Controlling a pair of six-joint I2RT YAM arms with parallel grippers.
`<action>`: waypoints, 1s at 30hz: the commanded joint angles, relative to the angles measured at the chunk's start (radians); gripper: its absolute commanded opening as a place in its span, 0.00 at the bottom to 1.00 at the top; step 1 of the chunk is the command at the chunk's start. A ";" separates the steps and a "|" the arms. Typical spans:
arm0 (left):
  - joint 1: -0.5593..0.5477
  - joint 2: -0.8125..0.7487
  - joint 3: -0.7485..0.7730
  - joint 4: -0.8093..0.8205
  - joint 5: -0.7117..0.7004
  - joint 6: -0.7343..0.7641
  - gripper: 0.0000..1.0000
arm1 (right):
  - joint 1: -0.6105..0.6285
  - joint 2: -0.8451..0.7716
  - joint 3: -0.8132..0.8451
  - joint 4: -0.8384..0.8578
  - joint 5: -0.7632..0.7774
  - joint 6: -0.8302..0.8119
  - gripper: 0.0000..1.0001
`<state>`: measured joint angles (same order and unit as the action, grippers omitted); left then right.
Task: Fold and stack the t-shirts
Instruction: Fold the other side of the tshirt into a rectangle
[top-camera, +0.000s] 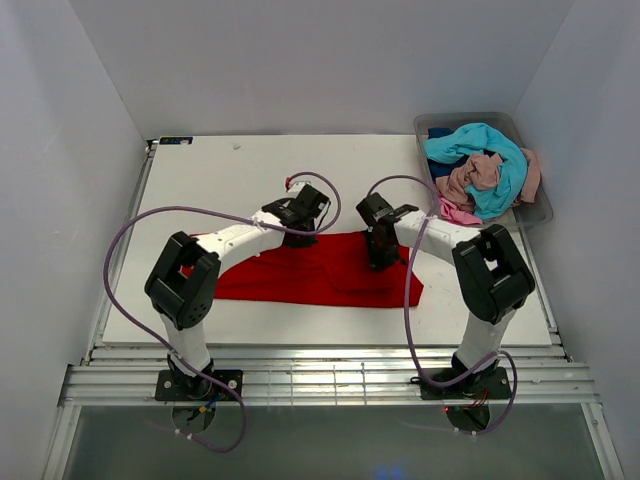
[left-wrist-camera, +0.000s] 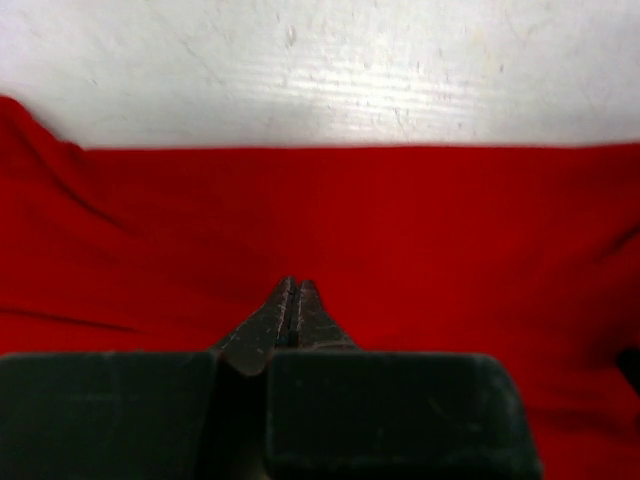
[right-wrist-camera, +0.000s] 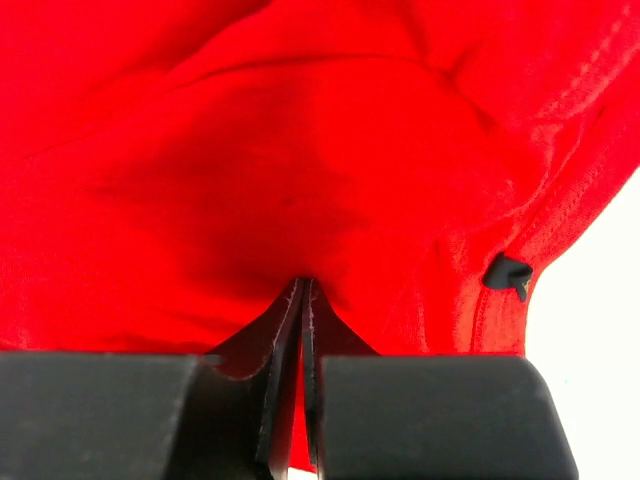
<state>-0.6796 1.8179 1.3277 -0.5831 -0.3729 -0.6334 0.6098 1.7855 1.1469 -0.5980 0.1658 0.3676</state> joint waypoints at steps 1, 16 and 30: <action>-0.021 0.004 -0.051 0.041 0.083 -0.045 0.00 | -0.062 0.046 0.039 0.015 0.044 0.014 0.08; -0.040 0.169 0.015 0.043 0.075 -0.017 0.00 | -0.217 0.170 0.175 0.006 0.002 -0.067 0.08; 0.096 -0.324 -0.044 -0.130 -0.190 -0.029 0.90 | -0.183 -0.066 0.295 0.038 -0.187 -0.205 0.16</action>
<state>-0.6762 1.5715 1.3365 -0.6121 -0.5079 -0.6338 0.4065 1.7954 1.3998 -0.5720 0.0586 0.2020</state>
